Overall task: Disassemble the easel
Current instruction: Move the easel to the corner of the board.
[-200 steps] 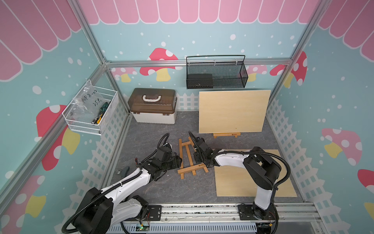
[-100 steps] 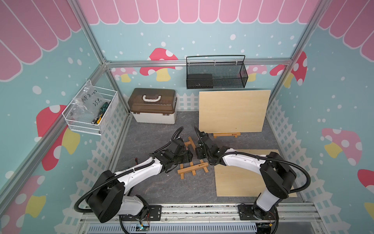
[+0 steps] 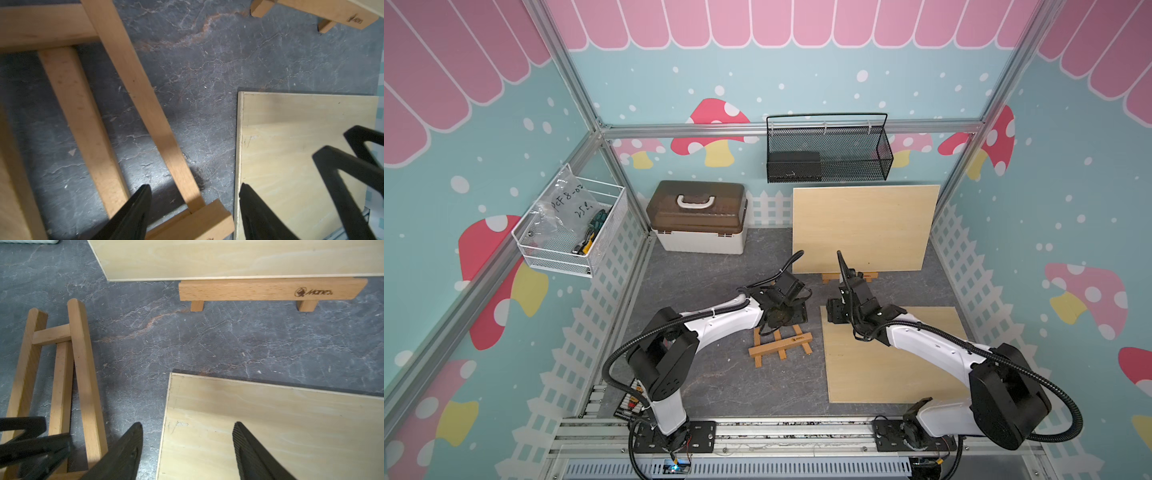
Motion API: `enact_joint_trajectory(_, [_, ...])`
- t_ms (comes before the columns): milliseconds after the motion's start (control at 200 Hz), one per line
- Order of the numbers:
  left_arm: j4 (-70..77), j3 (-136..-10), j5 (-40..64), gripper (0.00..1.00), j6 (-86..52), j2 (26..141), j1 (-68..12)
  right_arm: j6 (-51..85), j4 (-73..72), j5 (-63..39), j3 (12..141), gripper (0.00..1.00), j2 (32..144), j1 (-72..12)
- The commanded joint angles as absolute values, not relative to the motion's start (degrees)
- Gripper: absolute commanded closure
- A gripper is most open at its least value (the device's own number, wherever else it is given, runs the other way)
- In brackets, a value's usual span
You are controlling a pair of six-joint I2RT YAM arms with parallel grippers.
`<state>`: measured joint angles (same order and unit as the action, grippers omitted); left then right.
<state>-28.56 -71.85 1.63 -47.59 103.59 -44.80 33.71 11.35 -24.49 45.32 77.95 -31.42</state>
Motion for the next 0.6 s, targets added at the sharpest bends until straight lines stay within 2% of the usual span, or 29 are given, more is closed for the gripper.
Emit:
enact_joint_trajectory(0, [-35.2,-75.3,-0.2,0.3,-49.5,107.4,-45.5,33.8,12.1,-24.2,44.1,0.28,75.5,-30.2])
enact_joint_trajectory(310, [-39.4,-81.7,-2.3,0.35,-49.3,114.3,-46.7,33.4,11.6,-25.1,41.6,0.28,72.9,-28.3])
enact_joint_trajectory(445, [-39.5,-82.0,-2.3,0.42,-49.3,115.5,-46.7,32.9,11.3,-25.8,41.4,0.28,72.9,-27.5])
enact_joint_trajectory(590, [-39.5,-81.6,-2.3,0.54,-49.4,115.8,-46.7,32.3,11.1,-26.5,41.9,0.28,73.3,-27.1])
